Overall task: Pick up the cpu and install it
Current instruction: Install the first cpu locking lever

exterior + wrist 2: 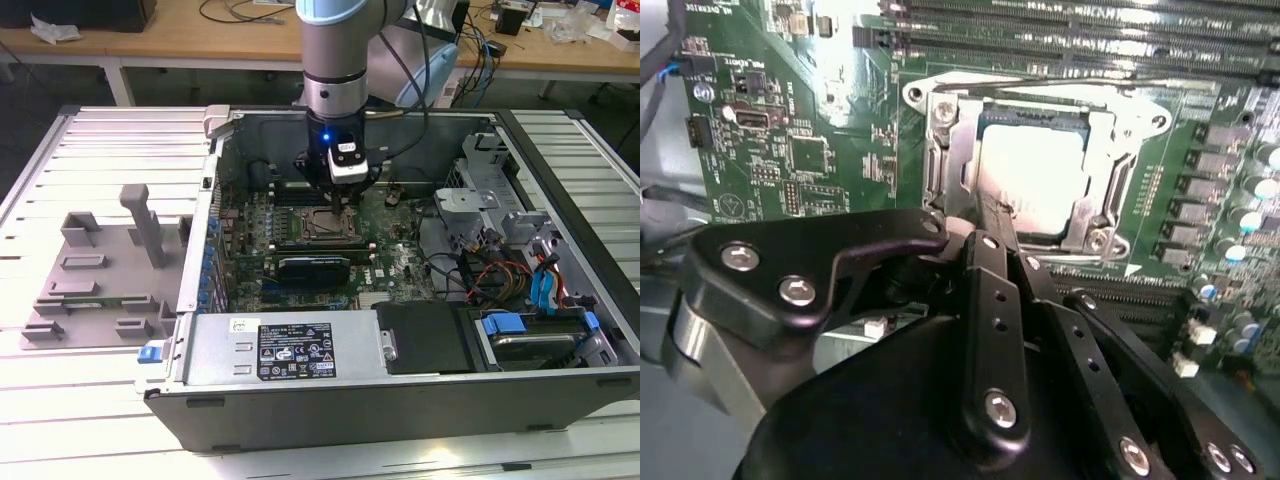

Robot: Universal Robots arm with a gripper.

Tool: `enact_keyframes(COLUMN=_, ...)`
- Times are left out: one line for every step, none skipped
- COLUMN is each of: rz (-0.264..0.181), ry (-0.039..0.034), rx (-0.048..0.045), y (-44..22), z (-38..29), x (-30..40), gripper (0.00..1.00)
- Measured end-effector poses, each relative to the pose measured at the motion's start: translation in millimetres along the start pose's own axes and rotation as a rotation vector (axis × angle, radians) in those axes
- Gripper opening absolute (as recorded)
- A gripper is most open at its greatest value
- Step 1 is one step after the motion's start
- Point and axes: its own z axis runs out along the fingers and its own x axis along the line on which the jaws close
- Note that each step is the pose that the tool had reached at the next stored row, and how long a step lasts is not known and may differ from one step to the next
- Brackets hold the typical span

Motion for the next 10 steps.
enact_keyframes(rz=-0.010, ry=-0.0012, rx=0.0011, y=-0.1, z=0.0, x=0.0, gripper=0.11)
enact_keyframes(rz=-0.020, ry=-0.0021, rx=0.0012, y=-0.2, z=0.1, x=0.0, gripper=0.11)
enact_keyframes(rz=-0.036, ry=-0.0031, rx=0.0007, y=-0.4, z=0.3, x=0.1, gripper=0.11)
enact_keyframes(rz=-0.050, ry=-0.0038, rx=0.0000, y=-0.9, z=0.3, x=0.4, gripper=0.11)
enact_keyframes(rz=-0.060, ry=-0.0041, rx=-0.0008, y=-1.3, z=0.2, x=0.6, gripper=0.11)
enact_keyframes(rz=-0.068, ry=-0.0044, rx=-0.0016, y=-1.5, z=0.2, x=0.7, gripper=0.11)
enact_keyframes(rz=-0.084, ry=-0.0048, rx=-0.0035, y=-2.2, z=0.2, x=1.3, gripper=0.11)
enact_keyframes(rz=-0.096, ry=-0.0050, rx=-0.0050, y=-2.8, z=0.3, x=2.2, gripper=0.11)
enact_keyframes(rz=-0.107, ry=-0.0052, rx=-0.0063, y=-3.4, z=0.4, x=3.1, gripper=0.11)
enact_keyframes(rz=-0.114, ry=-0.0053, rx=-0.0071, y=-3.8, z=0.4, x=3.8, gripper=0.11)
